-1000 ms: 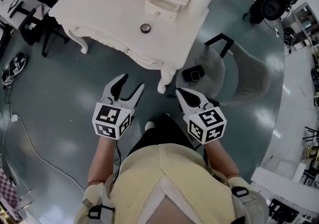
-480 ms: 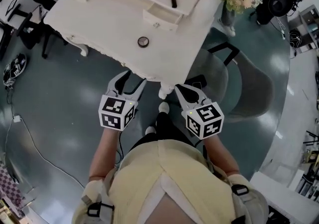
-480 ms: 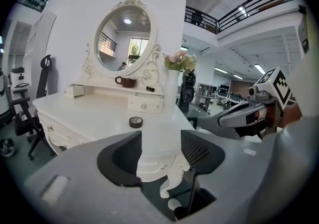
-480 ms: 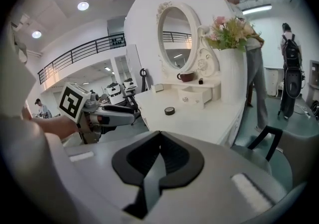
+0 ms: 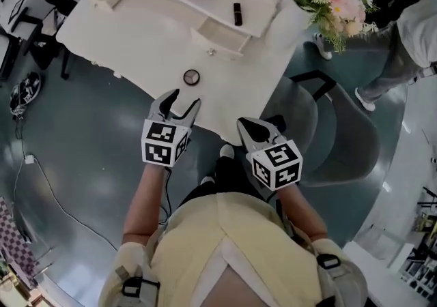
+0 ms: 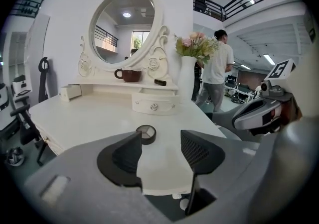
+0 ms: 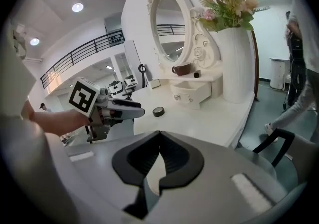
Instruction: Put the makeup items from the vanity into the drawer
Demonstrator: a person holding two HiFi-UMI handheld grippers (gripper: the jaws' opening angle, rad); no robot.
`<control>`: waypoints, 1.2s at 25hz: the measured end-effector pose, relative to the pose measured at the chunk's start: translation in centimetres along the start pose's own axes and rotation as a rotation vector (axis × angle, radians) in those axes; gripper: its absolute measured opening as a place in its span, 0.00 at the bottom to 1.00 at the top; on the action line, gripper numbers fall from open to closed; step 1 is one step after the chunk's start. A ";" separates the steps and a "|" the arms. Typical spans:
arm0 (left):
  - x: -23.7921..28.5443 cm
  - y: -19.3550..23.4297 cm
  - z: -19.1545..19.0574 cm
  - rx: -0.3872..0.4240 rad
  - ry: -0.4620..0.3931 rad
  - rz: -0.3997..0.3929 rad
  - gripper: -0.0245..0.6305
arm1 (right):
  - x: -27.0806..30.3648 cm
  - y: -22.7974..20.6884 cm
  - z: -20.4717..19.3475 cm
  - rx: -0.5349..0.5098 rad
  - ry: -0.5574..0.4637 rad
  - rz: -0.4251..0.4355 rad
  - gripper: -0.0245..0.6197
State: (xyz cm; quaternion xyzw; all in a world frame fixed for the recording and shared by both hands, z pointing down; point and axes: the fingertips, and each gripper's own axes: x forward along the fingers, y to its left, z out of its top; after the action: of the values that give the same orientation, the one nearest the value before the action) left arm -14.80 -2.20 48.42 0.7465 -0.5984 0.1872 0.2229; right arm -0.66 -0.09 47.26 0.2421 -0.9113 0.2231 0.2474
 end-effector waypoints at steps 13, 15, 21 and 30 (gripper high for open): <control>6.2 2.9 0.1 0.051 0.163 0.074 0.43 | 3.3 -4.0 0.3 0.019 0.045 0.062 0.04; 6.8 3.1 -0.1 0.048 0.186 0.082 0.43 | 3.4 -4.4 0.2 0.028 0.046 0.070 0.04; 8.0 3.6 -0.4 0.052 0.233 0.095 0.44 | 3.8 -5.3 0.2 0.038 0.042 0.088 0.04; 8.2 3.8 -0.8 0.057 0.270 0.120 0.39 | 3.7 -6.1 -0.1 0.048 0.042 0.100 0.04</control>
State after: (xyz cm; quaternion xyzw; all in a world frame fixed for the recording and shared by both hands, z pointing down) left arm -16.71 -9.09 54.02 0.6835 -0.6010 0.3156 0.2685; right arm -0.07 -6.07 51.16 0.1972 -0.9112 0.2620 0.2494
